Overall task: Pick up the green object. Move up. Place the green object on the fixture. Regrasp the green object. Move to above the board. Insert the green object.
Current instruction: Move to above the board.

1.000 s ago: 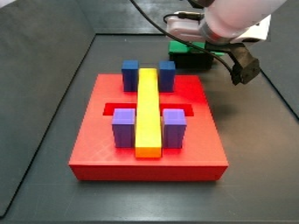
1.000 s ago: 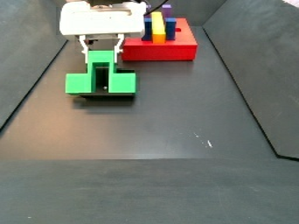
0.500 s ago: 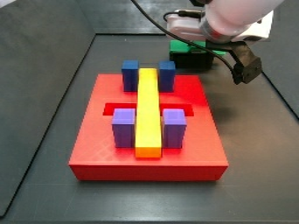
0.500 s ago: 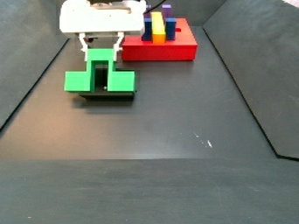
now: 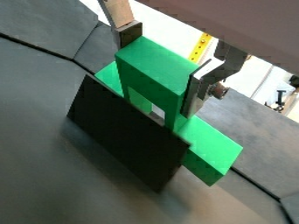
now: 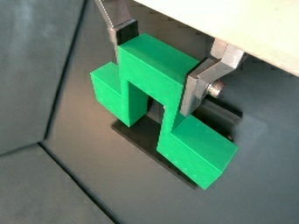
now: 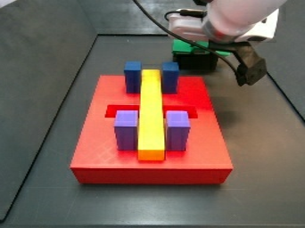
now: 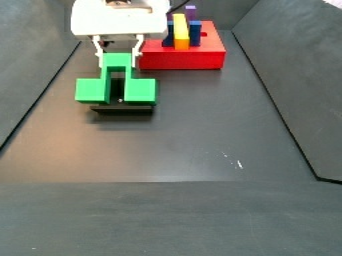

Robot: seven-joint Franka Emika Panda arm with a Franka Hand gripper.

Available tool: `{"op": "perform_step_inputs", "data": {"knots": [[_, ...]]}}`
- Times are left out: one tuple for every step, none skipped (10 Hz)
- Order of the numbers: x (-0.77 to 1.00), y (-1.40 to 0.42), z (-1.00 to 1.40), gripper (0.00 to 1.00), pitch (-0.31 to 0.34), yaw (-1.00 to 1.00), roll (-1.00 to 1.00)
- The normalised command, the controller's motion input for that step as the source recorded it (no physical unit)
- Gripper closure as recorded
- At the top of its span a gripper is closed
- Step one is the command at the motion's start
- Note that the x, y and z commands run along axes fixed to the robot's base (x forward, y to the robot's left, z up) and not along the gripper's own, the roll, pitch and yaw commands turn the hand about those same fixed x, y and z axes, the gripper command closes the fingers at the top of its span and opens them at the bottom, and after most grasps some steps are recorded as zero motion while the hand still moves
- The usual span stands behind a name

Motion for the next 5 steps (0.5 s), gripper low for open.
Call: {"op": "perform_step_inputs", "data": {"knots": [[0.00,0.00,1.40,1.00,0.000,0.00,0.00],[0.02,-0.04,1.40,1.00,-0.073,-0.04,0.01],[-0.01,-0.03,1.40,1.00,-0.076,-0.05,-0.04],[-0.01,-0.01,1.40,1.00,-0.057,-0.06,-0.03],[0.00,-0.02,1.40,1.00,0.003,-0.07,-0.02]]}}
